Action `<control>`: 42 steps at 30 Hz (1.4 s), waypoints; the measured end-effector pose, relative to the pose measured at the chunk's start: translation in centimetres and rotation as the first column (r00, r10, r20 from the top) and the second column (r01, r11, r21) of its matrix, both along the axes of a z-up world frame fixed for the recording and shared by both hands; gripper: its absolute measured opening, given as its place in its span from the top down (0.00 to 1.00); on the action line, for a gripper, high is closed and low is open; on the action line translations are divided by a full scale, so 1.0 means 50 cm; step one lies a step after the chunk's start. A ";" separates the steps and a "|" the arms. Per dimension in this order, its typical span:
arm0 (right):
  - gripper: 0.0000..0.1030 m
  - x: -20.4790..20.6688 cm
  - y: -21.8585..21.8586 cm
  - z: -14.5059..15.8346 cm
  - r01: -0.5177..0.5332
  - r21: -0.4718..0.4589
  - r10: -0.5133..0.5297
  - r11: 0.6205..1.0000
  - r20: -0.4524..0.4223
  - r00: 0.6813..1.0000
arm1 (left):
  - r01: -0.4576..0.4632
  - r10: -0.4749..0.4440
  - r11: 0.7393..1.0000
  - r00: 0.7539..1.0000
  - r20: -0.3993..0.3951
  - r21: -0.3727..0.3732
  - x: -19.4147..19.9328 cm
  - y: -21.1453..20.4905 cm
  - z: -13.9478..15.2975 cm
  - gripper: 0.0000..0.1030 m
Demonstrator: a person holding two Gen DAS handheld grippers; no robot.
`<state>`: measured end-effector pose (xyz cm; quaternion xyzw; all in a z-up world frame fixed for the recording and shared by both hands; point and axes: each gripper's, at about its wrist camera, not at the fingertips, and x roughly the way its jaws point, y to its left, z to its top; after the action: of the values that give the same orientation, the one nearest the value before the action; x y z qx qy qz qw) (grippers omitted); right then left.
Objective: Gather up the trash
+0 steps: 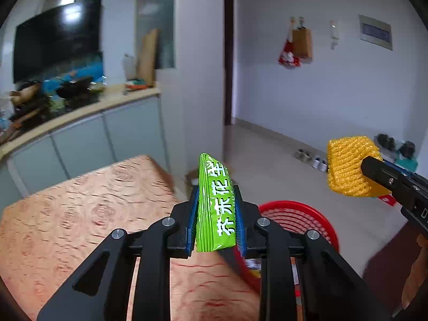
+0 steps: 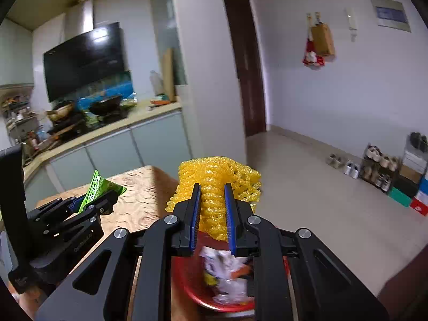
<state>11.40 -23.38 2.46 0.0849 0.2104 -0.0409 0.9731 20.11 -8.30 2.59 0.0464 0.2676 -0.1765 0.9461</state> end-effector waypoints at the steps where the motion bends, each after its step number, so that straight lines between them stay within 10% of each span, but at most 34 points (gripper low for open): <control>1: 0.83 0.000 -0.011 -0.007 0.014 0.001 -0.014 1.000 -0.008 1.000 | 0.017 -0.017 1.000 1.000 -0.013 -0.007 0.004 -0.013 -0.008 0.78; 20: 0.81 0.102 -0.074 -0.199 0.009 0.059 0.008 0.998 -0.274 0.962 | 0.169 -0.181 0.983 0.962 -0.205 -0.075 0.096 -0.121 -0.142 0.72; 25: 0.66 0.123 -0.072 -0.227 -0.007 0.089 0.035 0.996 -0.310 0.950 | 0.200 -0.221 0.973 0.949 -0.225 -0.114 0.109 -0.123 -0.150 0.50; 42: 0.36 0.075 -0.067 -0.209 0.018 0.096 0.009 0.995 -0.280 0.960 | 0.103 -0.118 0.989 0.981 -0.154 -0.102 0.089 -0.047 -0.103 0.31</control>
<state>15.13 -26.74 -7.99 0.1264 0.3475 -0.0443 0.9281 24.57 -10.65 -2.54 0.0025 0.3310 -0.2445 0.9114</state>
